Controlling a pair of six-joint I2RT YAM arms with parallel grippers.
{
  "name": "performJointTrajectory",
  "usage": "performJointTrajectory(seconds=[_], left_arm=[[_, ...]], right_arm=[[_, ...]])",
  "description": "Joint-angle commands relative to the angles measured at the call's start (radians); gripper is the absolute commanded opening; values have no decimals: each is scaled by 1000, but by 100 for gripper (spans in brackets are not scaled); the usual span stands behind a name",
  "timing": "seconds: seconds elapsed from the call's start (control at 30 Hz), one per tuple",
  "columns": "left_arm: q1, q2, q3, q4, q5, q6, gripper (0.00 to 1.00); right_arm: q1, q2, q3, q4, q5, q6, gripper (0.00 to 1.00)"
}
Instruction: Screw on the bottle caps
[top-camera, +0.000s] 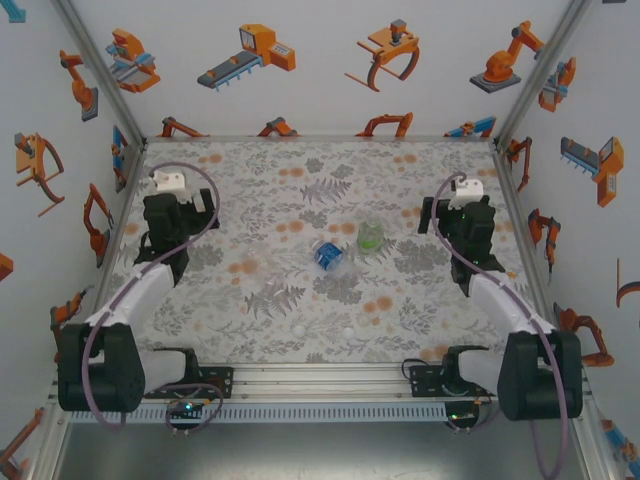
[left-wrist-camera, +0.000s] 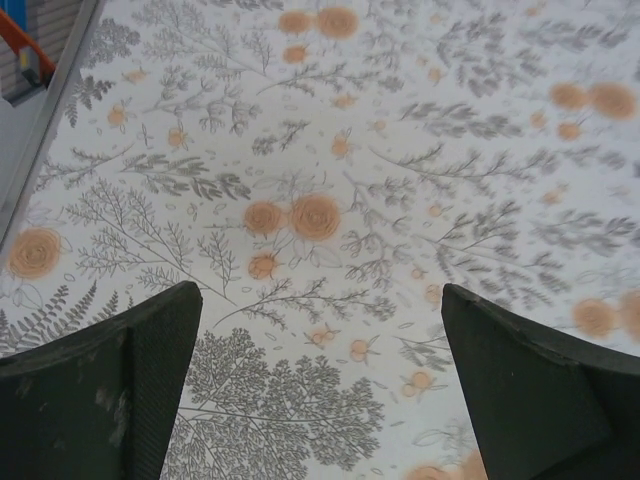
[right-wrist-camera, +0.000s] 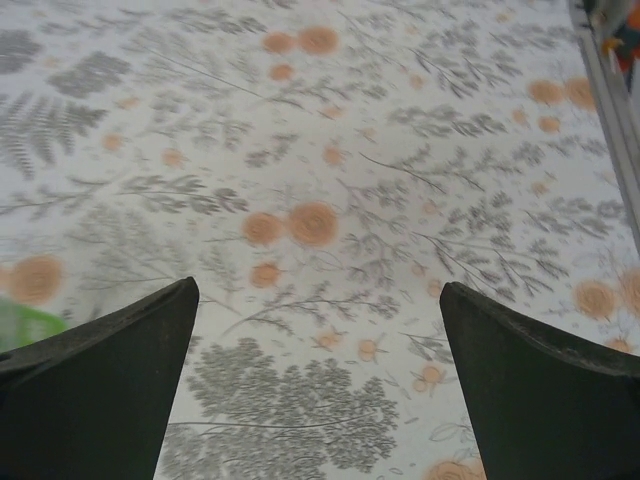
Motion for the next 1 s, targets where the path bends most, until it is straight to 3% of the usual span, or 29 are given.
performJointTrajectory(seconds=[0.0,0.17,0.3,0.5,0.73,0.97], left_arm=[[-1,-73,119,-316,33,-87,97],[5,-127,305,-578,150,-116,97],[19,-119,419,-694,255,-47,97],[25,-133,362,-620,295,38,97],[28,-169,244,-550,330,-3,97],[27,-169,243,-552,345,-14,97]], right_arm=[[66,-77,30,-184,-69,28,98],[171,-162,58,-262,-96,97,96],[257,-181,71,-254,-101,145,95],[341,-47,123,-186,-71,160,95],[390,148,146,-52,-52,160,91],[411,269,131,47,-10,164,88]])
